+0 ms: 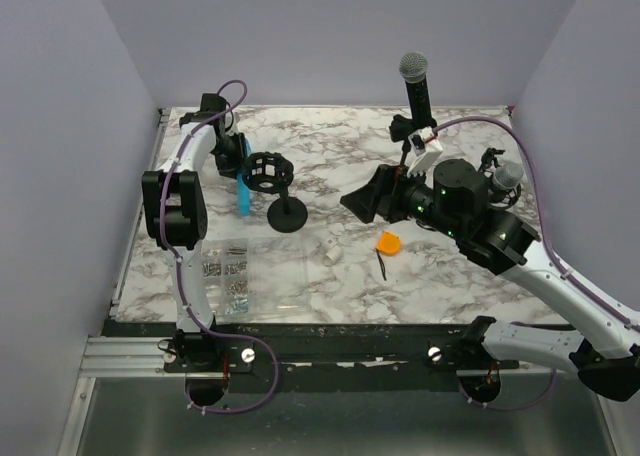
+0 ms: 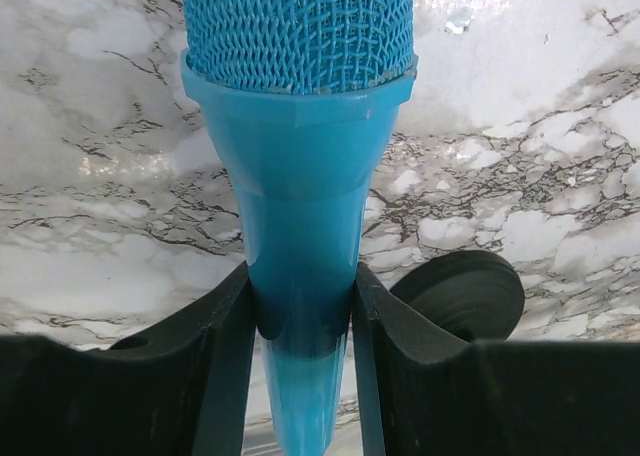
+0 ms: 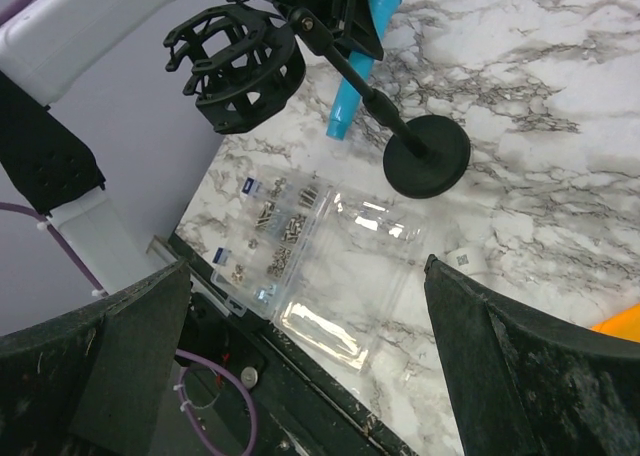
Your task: Remove the microphone from the stand
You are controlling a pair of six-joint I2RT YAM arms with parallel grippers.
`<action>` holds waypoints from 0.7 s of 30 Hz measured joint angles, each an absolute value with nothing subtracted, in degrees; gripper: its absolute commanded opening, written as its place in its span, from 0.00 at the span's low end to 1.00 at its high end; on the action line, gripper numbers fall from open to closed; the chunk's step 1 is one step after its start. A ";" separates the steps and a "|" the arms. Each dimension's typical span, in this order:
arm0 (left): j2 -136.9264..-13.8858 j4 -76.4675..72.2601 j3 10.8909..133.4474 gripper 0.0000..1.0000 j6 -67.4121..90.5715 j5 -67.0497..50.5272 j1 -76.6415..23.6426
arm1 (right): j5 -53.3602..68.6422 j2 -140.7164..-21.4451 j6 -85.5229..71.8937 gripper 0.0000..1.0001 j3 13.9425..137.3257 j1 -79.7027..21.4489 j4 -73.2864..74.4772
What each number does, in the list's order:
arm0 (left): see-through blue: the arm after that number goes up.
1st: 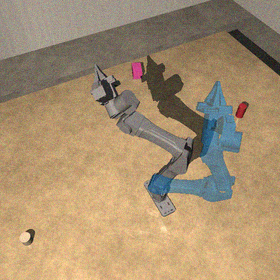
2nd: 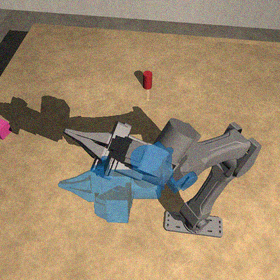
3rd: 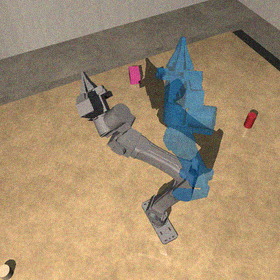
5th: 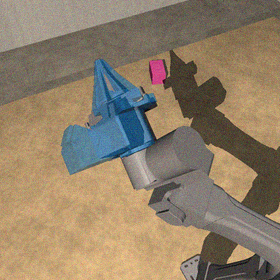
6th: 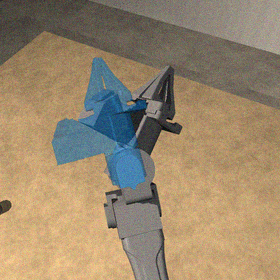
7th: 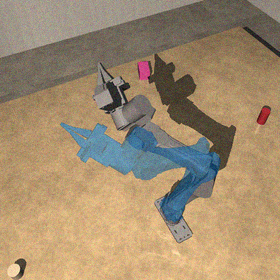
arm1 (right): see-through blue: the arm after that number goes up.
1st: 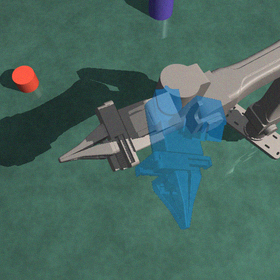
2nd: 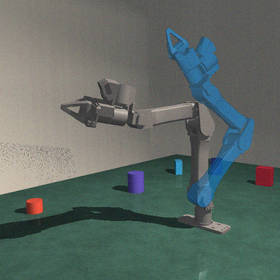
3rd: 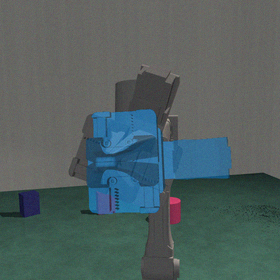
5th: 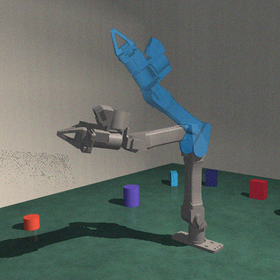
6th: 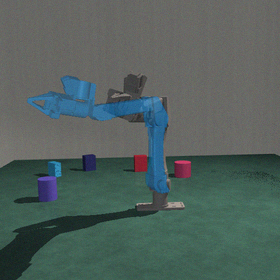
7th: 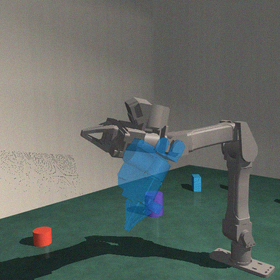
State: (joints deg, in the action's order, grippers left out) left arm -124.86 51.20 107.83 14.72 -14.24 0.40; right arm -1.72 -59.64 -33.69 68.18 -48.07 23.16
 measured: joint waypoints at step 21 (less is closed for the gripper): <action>-125.16 53.17 108.12 0.54 14.39 -14.44 0.03 | 1.43 -63.31 -36.21 1.00 68.20 -48.07 21.43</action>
State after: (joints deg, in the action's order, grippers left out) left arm -125.16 53.17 108.12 14.39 -14.44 0.03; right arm 1.43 -63.31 -36.21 68.20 -48.07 21.43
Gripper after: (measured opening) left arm 0.397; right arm 0.998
